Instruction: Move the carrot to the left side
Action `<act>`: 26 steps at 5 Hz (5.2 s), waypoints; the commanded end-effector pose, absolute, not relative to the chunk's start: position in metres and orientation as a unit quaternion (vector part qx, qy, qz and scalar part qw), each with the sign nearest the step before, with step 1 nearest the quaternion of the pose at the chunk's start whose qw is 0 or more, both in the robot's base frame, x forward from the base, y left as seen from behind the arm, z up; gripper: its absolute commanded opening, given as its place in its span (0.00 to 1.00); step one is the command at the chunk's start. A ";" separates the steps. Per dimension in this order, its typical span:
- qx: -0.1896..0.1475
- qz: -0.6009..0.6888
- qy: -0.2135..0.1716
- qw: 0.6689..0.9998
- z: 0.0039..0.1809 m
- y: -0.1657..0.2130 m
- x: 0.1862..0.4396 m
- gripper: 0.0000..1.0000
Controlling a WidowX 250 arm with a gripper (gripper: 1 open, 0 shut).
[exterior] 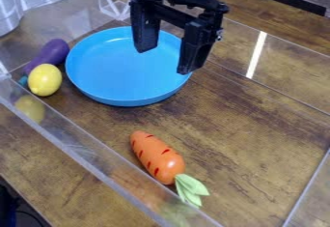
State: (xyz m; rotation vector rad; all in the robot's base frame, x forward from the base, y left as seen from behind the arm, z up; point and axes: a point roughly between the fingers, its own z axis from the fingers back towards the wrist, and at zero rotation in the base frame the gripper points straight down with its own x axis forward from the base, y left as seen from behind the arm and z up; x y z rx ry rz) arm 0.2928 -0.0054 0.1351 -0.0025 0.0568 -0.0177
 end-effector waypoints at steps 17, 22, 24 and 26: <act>0.027 -0.145 0.032 0.989 0.028 -0.001 0.269 0.00; 0.024 -0.159 0.037 0.986 0.033 0.001 0.267 0.00; 0.027 -0.168 0.046 0.984 0.033 0.002 0.266 0.00; 0.030 -0.180 0.056 0.982 0.036 0.002 0.266 0.00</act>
